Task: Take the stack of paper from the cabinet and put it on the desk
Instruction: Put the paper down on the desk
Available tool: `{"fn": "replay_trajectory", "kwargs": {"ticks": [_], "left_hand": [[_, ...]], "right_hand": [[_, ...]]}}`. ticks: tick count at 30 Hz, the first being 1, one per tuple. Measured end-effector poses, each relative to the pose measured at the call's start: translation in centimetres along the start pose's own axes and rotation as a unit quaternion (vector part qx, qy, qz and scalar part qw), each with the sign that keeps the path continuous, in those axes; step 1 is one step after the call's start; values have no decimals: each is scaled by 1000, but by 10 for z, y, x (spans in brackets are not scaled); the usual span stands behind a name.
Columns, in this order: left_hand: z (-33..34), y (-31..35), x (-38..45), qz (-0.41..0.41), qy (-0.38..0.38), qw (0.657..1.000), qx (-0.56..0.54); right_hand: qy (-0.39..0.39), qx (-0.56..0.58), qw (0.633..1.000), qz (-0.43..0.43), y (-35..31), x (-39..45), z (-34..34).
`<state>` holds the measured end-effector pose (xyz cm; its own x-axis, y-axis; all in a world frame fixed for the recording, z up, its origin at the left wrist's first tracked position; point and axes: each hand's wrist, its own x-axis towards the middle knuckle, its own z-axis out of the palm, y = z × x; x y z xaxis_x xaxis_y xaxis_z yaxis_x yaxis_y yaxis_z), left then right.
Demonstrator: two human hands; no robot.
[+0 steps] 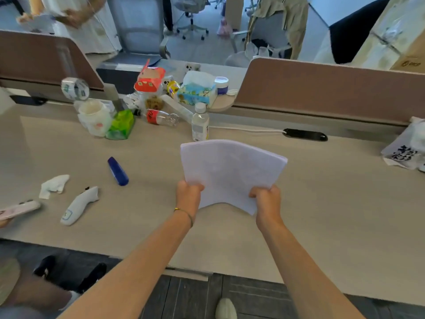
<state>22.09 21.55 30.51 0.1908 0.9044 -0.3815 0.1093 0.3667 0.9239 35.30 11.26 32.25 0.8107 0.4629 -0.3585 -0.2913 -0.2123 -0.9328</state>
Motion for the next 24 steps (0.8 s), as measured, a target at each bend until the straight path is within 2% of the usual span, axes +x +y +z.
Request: {"fn": "replay_trajectory", "kwargs": {"ticks": [4,9,17,21,24], "left_hand": [[7,-20,16,-34,12,999,1],[24,-17,40,-35,40,998,39],[73,-8,90,-47,59,992,100],[100,-20,116,-78,54,985,145],[119,-31,135,-72,56,981,173]], "right_hand": [[-27,3,999,33,20,21,2],[-49,-5,999,23,21,51,7],[-3,-64,998,5,13,117,14],[1,-89,996,12,16,156,10],[-8,-128,992,-2,24,188,9]]}}
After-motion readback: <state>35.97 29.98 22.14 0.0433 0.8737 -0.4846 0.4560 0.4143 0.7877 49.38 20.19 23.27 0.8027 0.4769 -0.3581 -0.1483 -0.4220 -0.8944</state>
